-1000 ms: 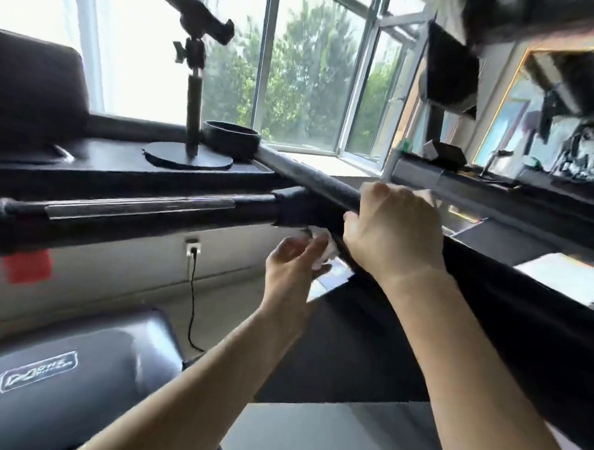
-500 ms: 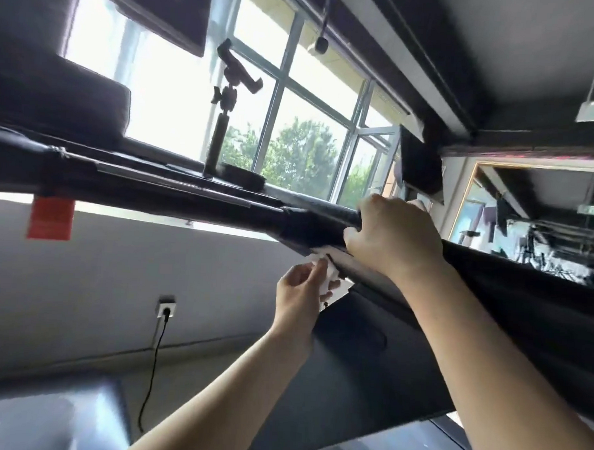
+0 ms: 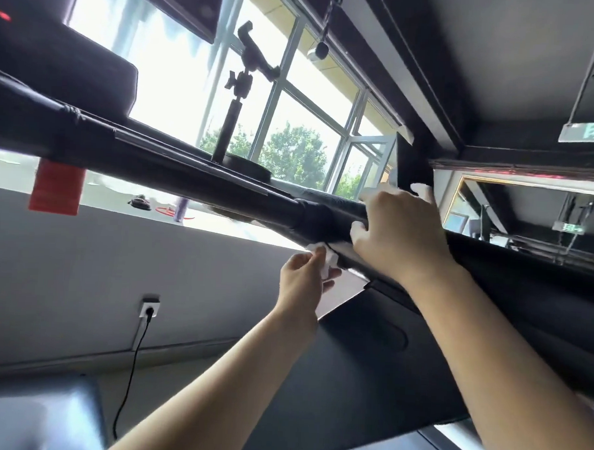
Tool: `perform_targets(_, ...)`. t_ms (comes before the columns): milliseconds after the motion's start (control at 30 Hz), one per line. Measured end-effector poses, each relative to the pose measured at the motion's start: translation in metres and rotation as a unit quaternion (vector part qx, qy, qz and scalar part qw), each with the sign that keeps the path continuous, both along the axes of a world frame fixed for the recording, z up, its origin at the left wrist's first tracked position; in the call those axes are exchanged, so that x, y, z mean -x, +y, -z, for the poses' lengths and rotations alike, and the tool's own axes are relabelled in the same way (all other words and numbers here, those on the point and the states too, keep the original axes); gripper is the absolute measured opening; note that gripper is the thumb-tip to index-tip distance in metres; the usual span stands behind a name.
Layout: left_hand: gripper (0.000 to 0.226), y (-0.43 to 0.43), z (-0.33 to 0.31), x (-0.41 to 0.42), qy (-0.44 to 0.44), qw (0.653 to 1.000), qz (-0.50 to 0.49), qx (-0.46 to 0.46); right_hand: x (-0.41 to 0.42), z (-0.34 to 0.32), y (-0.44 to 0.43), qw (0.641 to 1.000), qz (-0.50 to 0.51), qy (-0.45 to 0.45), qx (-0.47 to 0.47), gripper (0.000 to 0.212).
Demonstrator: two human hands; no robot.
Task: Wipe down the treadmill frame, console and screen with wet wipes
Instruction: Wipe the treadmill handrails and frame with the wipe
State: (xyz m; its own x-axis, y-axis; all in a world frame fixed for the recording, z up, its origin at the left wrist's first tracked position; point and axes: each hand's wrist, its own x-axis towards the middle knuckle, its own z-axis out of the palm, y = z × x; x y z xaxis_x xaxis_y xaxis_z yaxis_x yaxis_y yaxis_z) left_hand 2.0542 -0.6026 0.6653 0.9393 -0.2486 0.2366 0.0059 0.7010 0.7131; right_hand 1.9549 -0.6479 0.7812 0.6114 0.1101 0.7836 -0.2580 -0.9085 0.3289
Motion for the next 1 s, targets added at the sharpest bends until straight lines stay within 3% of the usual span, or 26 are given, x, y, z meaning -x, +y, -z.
perform_targets(33, 0.013, 0.004, -0.002, -0.006, 0.005, 1.0, -0.009, 0.006, -0.005, 0.007, 0.005, 0.999, -0.033, -0.003, 0.024, 0.007)
perform_targets(100, 0.012, 0.009, -0.005, -0.012, 0.004, 1.0, -0.003, 0.012, -0.018, 0.017, 0.018, 0.994, -0.097, 0.037, 0.039, 0.026)
perform_targets(233, 0.013, 0.005, 0.005, -0.013, -0.01, 1.0, 0.008, 0.008, -0.037, 0.016, 0.032, 0.976, -0.164, 0.126, -0.067, 0.045)
perform_targets(400, 0.008, -0.005, 0.007, -0.033, -0.015, 0.999, -0.004, 0.033, -0.042, -0.001, 0.026, 0.944, -0.237, 0.155, -0.17, 0.026)
perform_targets(500, 0.019, -0.002, 0.003, -0.053, 0.003, 0.998, -0.03, 0.055, -0.048, -0.001, 0.02, 0.923, -0.275, 0.136, -0.233, 0.036)
perform_targets(667, 0.03, 0.012, -0.003, -0.07, -0.003, 0.996, -0.074, 0.056, -0.058, 0.011, 0.018, 0.92, -0.291, 0.08, -0.25, 0.045)
perform_targets(800, 0.028, -0.001, 0.009, -0.055, -0.019, 0.998, -0.049, 0.045, -0.062, 0.018, 0.019, 0.915, -0.312, 0.034, -0.254, 0.045)
perform_targets(1000, 0.025, 0.018, -0.012, -0.094, 0.021, 0.99, -0.116, 0.076, -0.073, 0.027, 0.015, 0.919, -0.322, -0.013, -0.226, 0.049)
